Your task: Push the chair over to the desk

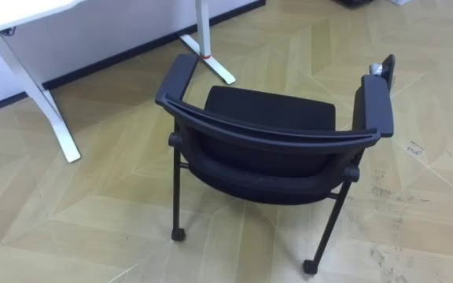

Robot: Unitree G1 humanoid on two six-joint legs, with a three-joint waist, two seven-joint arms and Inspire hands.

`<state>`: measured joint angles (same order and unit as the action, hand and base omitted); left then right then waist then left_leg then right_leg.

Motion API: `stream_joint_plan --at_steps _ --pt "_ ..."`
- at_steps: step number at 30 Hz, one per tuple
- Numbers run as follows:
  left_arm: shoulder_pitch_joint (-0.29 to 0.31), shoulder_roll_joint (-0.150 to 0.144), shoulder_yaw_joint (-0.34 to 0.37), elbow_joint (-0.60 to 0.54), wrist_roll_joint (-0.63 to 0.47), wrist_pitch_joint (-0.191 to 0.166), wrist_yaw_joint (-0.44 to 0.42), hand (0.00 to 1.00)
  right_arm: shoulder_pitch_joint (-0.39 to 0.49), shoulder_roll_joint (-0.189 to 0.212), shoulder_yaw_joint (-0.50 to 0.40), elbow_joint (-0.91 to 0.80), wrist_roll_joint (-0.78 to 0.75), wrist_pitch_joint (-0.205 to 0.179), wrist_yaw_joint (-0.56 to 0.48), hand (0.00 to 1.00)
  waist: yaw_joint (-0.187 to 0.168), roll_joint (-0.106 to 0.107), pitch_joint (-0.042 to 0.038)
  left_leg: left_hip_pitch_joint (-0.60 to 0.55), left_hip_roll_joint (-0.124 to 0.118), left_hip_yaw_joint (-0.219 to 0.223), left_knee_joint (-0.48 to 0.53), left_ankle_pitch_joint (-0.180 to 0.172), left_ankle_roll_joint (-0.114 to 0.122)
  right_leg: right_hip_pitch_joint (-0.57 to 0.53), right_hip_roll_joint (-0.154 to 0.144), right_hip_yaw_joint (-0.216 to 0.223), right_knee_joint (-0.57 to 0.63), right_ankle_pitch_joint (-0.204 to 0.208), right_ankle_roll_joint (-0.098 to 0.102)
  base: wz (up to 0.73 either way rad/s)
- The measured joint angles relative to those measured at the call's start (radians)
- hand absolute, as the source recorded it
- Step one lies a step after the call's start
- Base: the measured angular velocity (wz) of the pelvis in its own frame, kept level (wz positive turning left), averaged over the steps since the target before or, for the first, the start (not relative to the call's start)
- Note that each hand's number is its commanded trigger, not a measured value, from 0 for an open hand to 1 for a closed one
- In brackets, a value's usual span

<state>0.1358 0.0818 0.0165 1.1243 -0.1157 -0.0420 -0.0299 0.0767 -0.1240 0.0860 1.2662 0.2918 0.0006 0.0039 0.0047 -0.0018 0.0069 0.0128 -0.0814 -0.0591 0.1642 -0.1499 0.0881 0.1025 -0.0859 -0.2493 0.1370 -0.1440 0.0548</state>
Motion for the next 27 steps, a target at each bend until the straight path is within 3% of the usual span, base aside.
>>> stream_joint_plan --at_steps 8,18,23,27 --pt "0.002 -0.001 0.005 0.006 0.010 -0.002 0.039 0.00 -0.006 0.002 -0.011 0.015 -0.007 0.001 -0.008 0.00 -0.001 -0.003 0.0038 0.015 0.000 -0.001 0.000 -0.003 0.001 0.013 0.000 0.005 -0.001 0.000 0.000 -0.01" --pt "0.020 0.001 0.037 0.005 0.009 -0.001 0.105 0.00 0.005 0.003 -0.070 0.023 0.022 0.007 -0.026 0.00 -0.004 -0.005 0.0023 0.019 -0.001 -0.002 0.001 -0.006 0.002 0.018 0.001 0.016 -0.002 -0.001 0.001 0.00" --pt "0.030 0.000 0.043 -0.001 0.008 0.003 0.130 0.00 0.008 0.003 -0.069 0.024 0.027 0.020 -0.048 0.00 0.002 -0.007 -0.0022 0.019 -0.001 -0.002 0.002 -0.008 0.001 0.017 0.002 0.026 -0.002 -0.001 0.002 0.00" --pt "0.047 0.002 0.063 -0.001 0.021 0.021 0.171 0.00 0.014 0.004 -0.069 0.022 0.027 0.023 -0.060 0.00 0.002 -0.006 -0.0039 0.025 -0.001 0.000 0.001 -0.008 0.002 0.021 0.002 0.028 -0.002 -0.001 0.002 0.00"
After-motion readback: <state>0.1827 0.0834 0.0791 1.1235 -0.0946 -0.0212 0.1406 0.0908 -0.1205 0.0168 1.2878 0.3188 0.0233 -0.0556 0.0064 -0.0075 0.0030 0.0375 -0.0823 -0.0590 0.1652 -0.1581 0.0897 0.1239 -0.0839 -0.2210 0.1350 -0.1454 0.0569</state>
